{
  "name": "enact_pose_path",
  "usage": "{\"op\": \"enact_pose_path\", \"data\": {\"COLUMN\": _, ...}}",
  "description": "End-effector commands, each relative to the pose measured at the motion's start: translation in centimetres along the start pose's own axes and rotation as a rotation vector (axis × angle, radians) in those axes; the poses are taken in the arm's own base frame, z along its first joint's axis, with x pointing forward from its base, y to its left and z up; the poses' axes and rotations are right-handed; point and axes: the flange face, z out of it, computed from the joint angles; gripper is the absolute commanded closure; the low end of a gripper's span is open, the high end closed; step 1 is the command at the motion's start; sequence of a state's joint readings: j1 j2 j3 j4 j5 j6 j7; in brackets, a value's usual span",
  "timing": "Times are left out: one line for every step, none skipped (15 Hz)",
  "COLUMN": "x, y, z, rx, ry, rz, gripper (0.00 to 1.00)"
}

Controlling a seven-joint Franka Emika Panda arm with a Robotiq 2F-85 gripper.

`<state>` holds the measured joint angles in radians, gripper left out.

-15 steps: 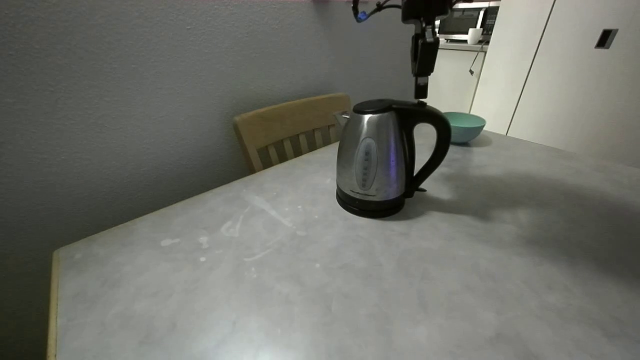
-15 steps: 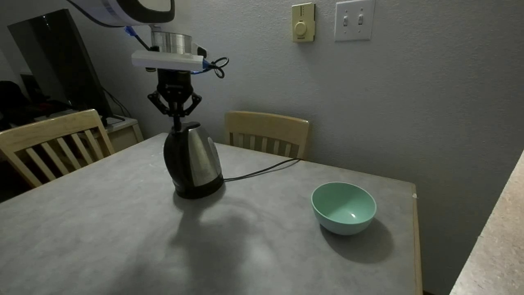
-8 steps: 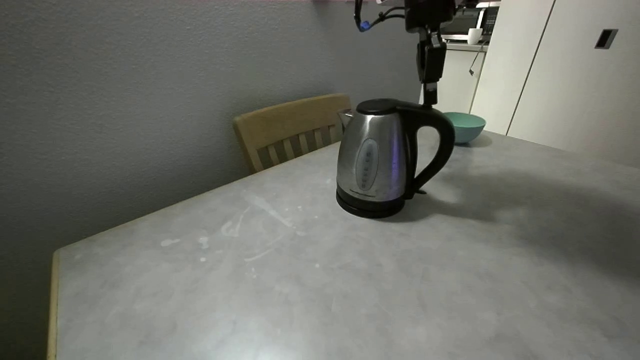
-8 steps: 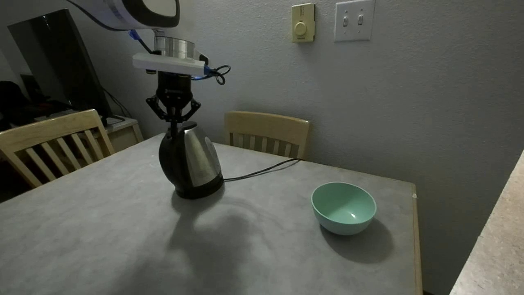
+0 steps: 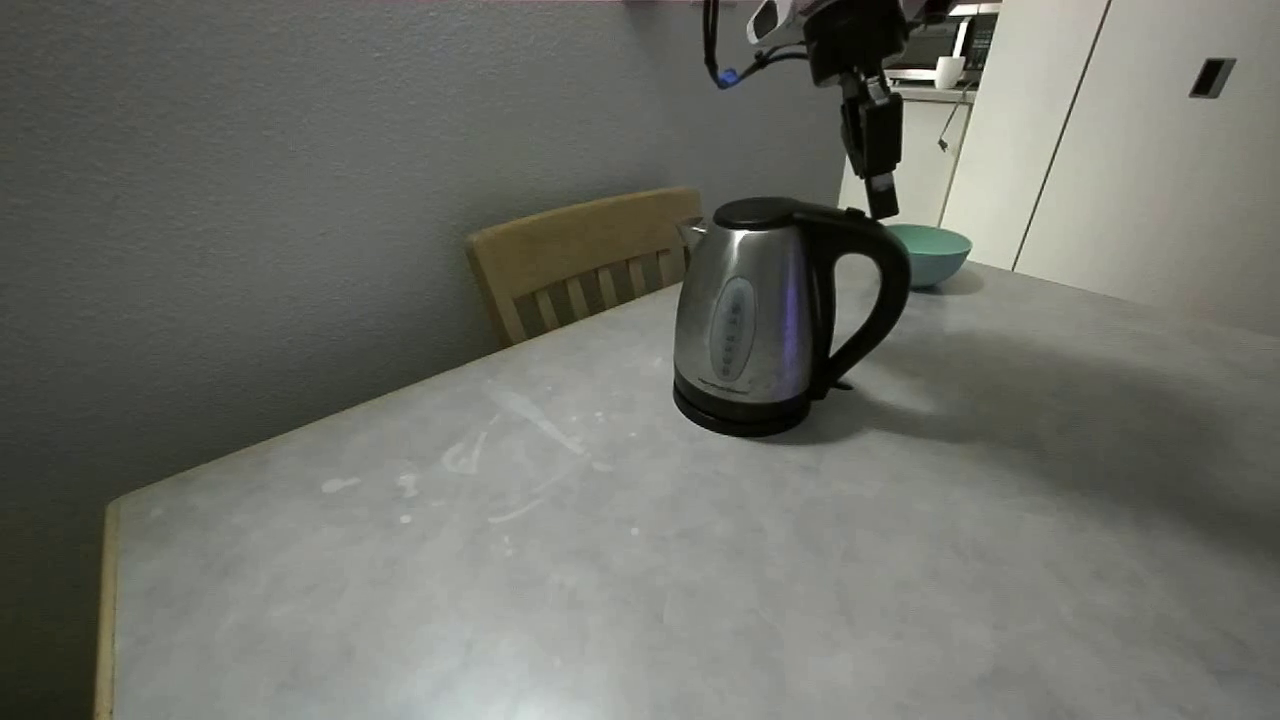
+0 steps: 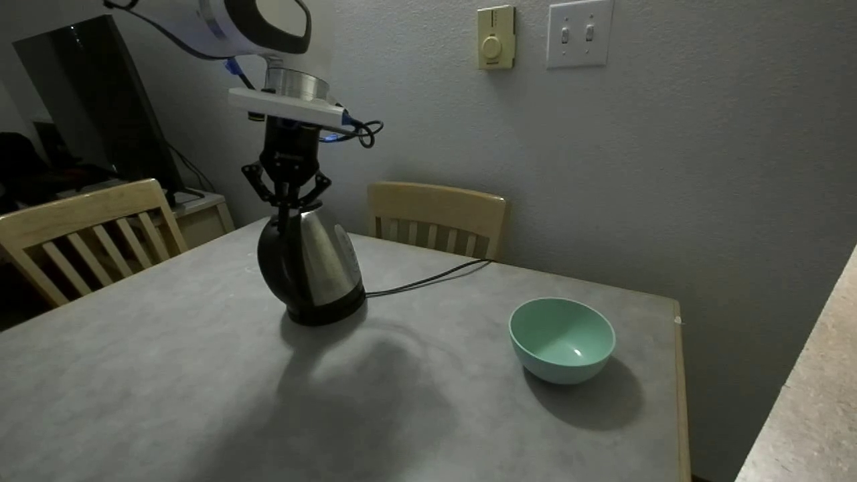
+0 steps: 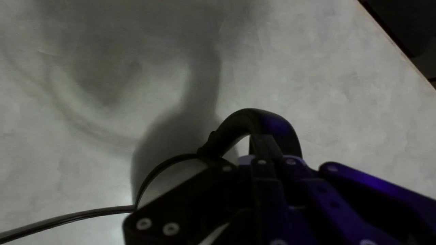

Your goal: Push the button to open the lid on the electric kettle.

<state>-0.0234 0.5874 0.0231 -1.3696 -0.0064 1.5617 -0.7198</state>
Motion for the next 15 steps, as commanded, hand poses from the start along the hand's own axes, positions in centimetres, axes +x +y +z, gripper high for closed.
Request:
{"op": "enact_pose_path", "data": {"x": 0.8, "y": 0.3, "z": -0.5, "rx": -0.043, "ry": -0.001, "rz": 0.021, "gripper": 1.0}}
{"op": "enact_pose_path", "data": {"x": 0.7, "y": 0.2, "z": -0.8, "rx": -0.061, "ry": 0.007, "rz": 0.022, "gripper": 1.0}}
{"op": "enact_pose_path", "data": {"x": 0.7, "y": -0.1, "z": -1.1, "rx": -0.07, "ry": 0.011, "rz": 0.026, "gripper": 1.0}}
{"op": "enact_pose_path", "data": {"x": 0.6, "y": -0.6, "z": -1.5, "rx": -0.081, "ry": 0.017, "rz": 0.029, "gripper": 1.0}}
{"op": "enact_pose_path", "data": {"x": 0.6, "y": -0.7, "z": -1.7, "rx": -0.093, "ry": 0.026, "rz": 0.03, "gripper": 1.0}}
{"op": "enact_pose_path", "data": {"x": 0.6, "y": -1.1, "z": -2.0, "rx": -0.104, "ry": 0.036, "rz": 0.028, "gripper": 1.0}}
{"op": "enact_pose_path", "data": {"x": 0.6, "y": -1.4, "z": -2.4, "rx": -0.115, "ry": 0.046, "rz": 0.025, "gripper": 1.0}}
{"op": "enact_pose_path", "data": {"x": 0.7, "y": -1.6, "z": -2.6, "rx": -0.132, "ry": 0.058, "rz": 0.025, "gripper": 1.0}}
{"op": "enact_pose_path", "data": {"x": 0.7, "y": -1.8, "z": -3.0, "rx": -0.149, "ry": 0.072, "rz": 0.023, "gripper": 1.0}}
{"op": "enact_pose_path", "data": {"x": 0.7, "y": -2.2, "z": -3.4, "rx": -0.177, "ry": 0.086, "rz": 0.023, "gripper": 1.0}}
{"op": "enact_pose_path", "data": {"x": 0.6, "y": -2.5, "z": -3.8, "rx": -0.197, "ry": 0.098, "rz": 0.019, "gripper": 1.0}}
{"op": "enact_pose_path", "data": {"x": 0.6, "y": -2.9, "z": -4.1, "rx": -0.216, "ry": 0.11, "rz": 0.019, "gripper": 1.0}}
{"op": "enact_pose_path", "data": {"x": 0.4, "y": -3.4, "z": -4.4, "rx": -0.228, "ry": 0.12, "rz": 0.017, "gripper": 1.0}}
{"op": "enact_pose_path", "data": {"x": 0.2, "y": -3.9, "z": -4.5, "rx": -0.229, "ry": 0.131, "rz": 0.025, "gripper": 1.0}}
{"op": "enact_pose_path", "data": {"x": 0.0, "y": -4.4, "z": -4.6, "rx": -0.219, "ry": 0.137, "rz": 0.04, "gripper": 1.0}}
